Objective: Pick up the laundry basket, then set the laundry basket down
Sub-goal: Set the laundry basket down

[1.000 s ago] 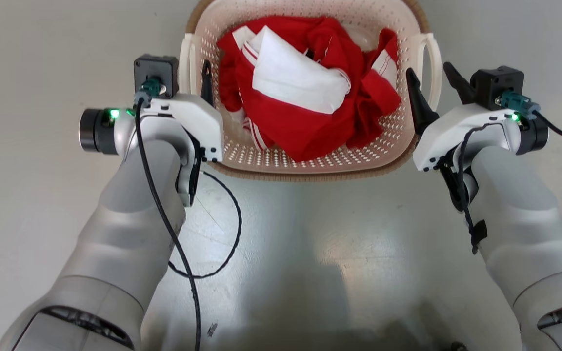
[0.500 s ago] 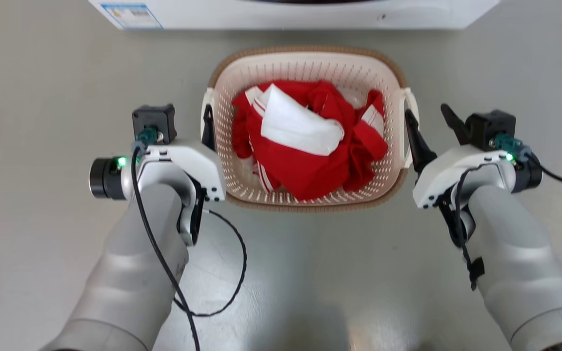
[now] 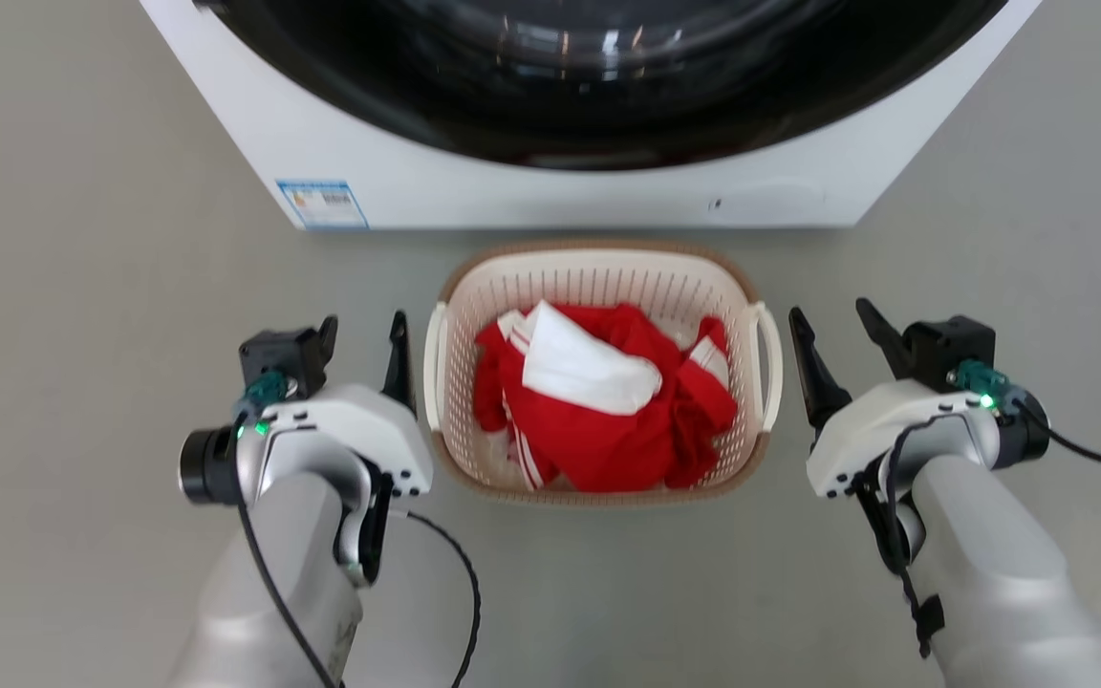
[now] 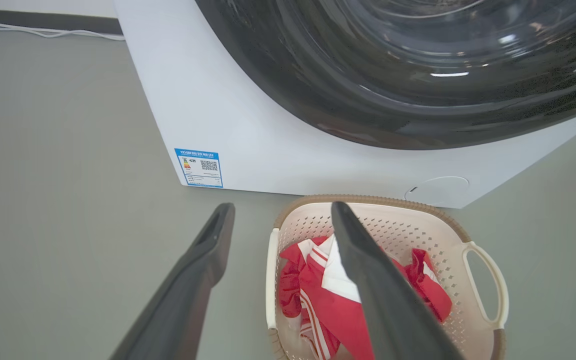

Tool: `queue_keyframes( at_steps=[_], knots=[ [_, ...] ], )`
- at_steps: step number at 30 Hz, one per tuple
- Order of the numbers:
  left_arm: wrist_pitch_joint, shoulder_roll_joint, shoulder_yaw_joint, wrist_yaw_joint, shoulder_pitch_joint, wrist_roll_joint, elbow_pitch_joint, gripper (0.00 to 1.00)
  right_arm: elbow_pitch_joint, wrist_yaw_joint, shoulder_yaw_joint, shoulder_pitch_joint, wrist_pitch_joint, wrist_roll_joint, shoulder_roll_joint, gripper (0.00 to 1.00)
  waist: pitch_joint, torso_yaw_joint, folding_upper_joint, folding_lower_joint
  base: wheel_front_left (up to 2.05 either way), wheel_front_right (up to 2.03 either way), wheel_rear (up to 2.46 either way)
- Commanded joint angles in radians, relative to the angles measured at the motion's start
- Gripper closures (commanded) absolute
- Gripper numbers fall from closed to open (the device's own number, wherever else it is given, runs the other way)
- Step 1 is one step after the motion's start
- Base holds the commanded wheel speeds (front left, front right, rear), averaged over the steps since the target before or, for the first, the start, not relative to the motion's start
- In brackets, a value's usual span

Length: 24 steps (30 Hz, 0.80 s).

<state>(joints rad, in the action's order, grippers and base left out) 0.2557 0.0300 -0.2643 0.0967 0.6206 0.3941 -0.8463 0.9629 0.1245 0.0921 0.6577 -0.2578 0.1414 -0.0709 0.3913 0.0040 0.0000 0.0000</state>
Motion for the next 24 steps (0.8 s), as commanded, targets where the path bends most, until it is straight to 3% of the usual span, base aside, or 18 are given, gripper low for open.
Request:
queue_keyframes(
  at_steps=[1,15,24],
  knots=[
    [0.006,0.02,0.05,-0.01,-0.036,-0.024,0.039,0.0,-0.039,0.006,0.012,-0.039,-0.004,-0.008,0.016,0.0,-0.074,-0.006,0.0,0.0,0.0,0.0,0.0],
    [0.006,0.02,0.215,-0.053,-0.235,-0.092,0.223,0.0,-0.204,0.006,-0.037,-0.204,-0.004,-0.035,-0.007,0.0,-0.234,-0.007,0.0,0.0,0.0,0.0,0.0],
    [0.006,0.02,0.243,-0.068,-0.362,-0.104,0.324,0.0,-0.34,0.006,-0.102,-0.342,-0.004,-0.042,-0.012,0.0,-0.324,0.004,0.0,0.0,0.0,0.0,0.0]
  ],
)
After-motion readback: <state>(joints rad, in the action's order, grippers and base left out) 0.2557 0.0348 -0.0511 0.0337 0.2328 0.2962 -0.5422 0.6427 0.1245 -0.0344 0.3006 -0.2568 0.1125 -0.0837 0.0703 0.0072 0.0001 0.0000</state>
